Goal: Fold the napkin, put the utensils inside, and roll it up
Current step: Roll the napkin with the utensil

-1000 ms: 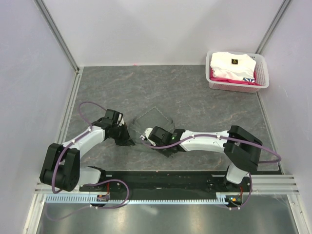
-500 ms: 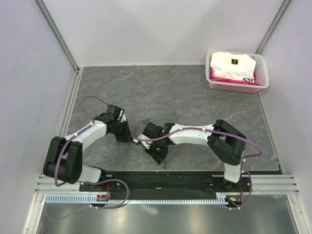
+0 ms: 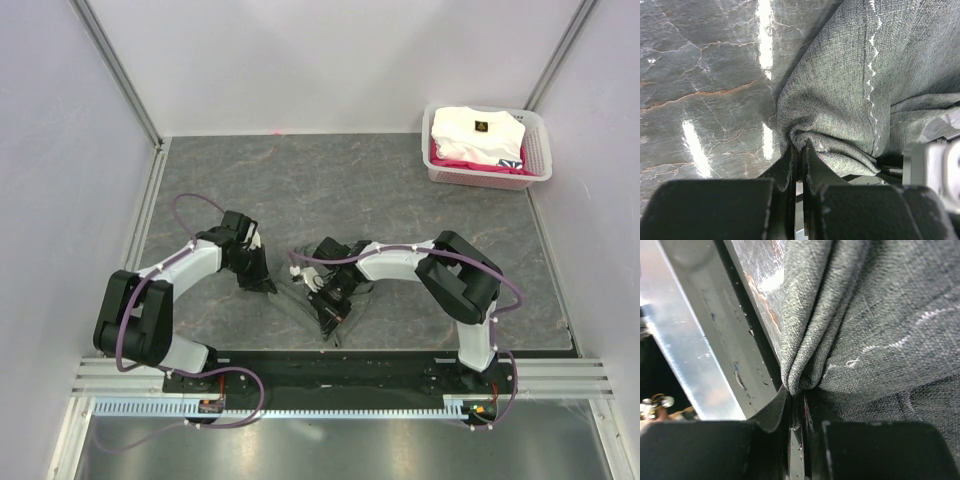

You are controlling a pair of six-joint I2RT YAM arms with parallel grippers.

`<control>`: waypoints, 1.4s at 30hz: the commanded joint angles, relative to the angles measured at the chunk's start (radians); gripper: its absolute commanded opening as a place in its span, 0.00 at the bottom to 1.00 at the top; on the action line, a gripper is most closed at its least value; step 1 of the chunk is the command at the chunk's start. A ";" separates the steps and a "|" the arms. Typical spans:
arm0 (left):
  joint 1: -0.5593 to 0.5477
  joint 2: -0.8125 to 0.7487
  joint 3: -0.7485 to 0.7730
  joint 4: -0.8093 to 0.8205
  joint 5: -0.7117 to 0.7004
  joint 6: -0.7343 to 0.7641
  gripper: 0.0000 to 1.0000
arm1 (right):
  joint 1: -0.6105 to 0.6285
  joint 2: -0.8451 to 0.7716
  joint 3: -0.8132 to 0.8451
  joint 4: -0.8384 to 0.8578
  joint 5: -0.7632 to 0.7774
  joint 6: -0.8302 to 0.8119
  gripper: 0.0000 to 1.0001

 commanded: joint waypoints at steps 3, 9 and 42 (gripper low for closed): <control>0.004 0.036 0.003 -0.008 -0.057 0.066 0.02 | -0.049 0.062 -0.073 -0.004 -0.016 -0.058 0.14; 0.004 0.034 0.008 -0.009 -0.029 0.068 0.02 | -0.066 -0.042 -0.068 0.004 0.019 -0.029 0.37; 0.004 0.100 0.086 -0.054 0.015 0.074 0.02 | 0.218 -0.391 -0.134 0.079 0.448 0.266 0.41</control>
